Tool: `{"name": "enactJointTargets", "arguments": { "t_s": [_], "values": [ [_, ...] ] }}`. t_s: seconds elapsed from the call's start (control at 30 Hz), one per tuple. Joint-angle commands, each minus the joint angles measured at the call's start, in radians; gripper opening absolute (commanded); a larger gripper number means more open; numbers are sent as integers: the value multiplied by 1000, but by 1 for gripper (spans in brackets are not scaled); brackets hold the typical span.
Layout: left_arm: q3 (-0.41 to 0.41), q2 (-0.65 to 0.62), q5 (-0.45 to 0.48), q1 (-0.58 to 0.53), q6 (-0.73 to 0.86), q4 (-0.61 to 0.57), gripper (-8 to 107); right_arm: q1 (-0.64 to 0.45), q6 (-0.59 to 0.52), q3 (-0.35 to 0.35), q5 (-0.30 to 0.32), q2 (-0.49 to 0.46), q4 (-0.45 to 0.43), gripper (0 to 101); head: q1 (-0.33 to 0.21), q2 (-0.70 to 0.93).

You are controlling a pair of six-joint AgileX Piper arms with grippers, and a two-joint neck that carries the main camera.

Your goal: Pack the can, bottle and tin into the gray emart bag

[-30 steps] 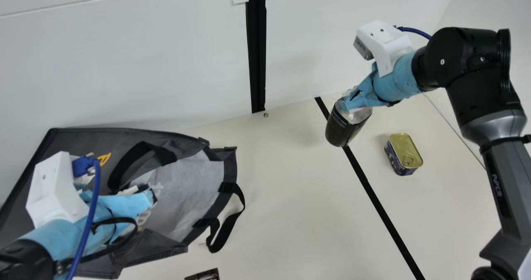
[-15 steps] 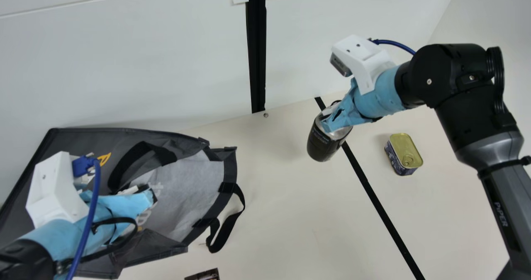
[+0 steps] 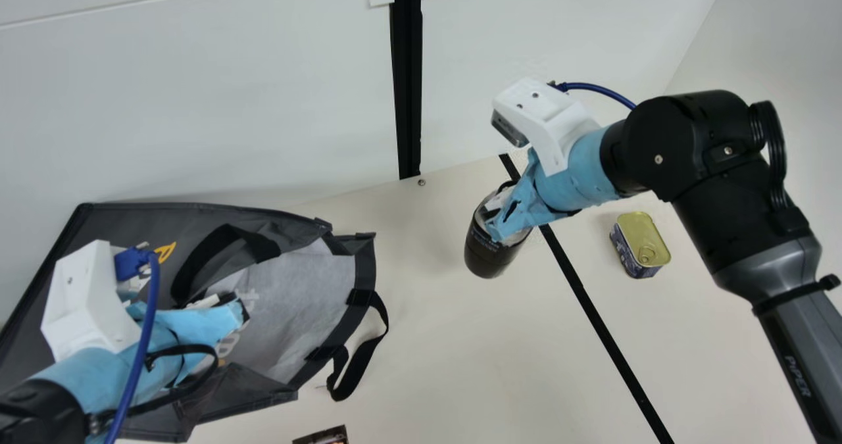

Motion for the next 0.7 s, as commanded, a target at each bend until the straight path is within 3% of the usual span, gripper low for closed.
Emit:
{"name": "enactJointTargets", "arguments": {
  "t_s": [0.0, 0.67],
  "values": [
    [0, 0, 0, 0, 0, 0, 10, 9, -2, 6, 1, -3, 1, 0, -23, -1],
    [0, 0, 0, 0, 0, 0, 10, 100, -45, 75, 1, -45, 38, 0, -23, -1]
  ]
}}
